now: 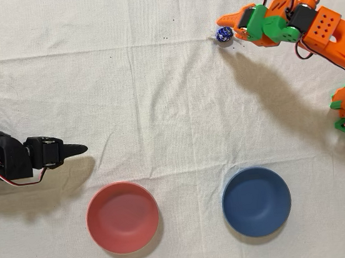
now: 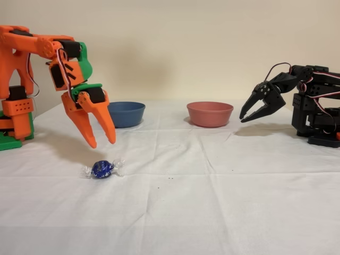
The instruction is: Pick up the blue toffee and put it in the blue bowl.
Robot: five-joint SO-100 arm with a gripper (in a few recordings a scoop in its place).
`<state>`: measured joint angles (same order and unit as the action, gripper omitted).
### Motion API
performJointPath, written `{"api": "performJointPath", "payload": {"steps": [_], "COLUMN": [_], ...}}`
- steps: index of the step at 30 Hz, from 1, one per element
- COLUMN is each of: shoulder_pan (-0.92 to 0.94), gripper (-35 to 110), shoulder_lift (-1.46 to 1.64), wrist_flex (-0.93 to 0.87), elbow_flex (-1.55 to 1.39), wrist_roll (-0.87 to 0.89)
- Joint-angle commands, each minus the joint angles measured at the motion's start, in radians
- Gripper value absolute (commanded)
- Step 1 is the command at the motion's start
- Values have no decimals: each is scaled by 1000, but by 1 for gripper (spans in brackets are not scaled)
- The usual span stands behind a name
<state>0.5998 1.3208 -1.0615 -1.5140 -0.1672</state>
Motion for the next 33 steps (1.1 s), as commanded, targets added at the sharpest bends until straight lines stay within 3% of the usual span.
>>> {"api": "performJointPath", "payload": {"steps": [1,33], "shoulder_pan": [41,31], "gripper": [33,30], "shoulder_lift": [17,-196], "wrist_flex": [-14,34], "elbow_flex": [61,173], "wrist_roll": [-17,156]}}
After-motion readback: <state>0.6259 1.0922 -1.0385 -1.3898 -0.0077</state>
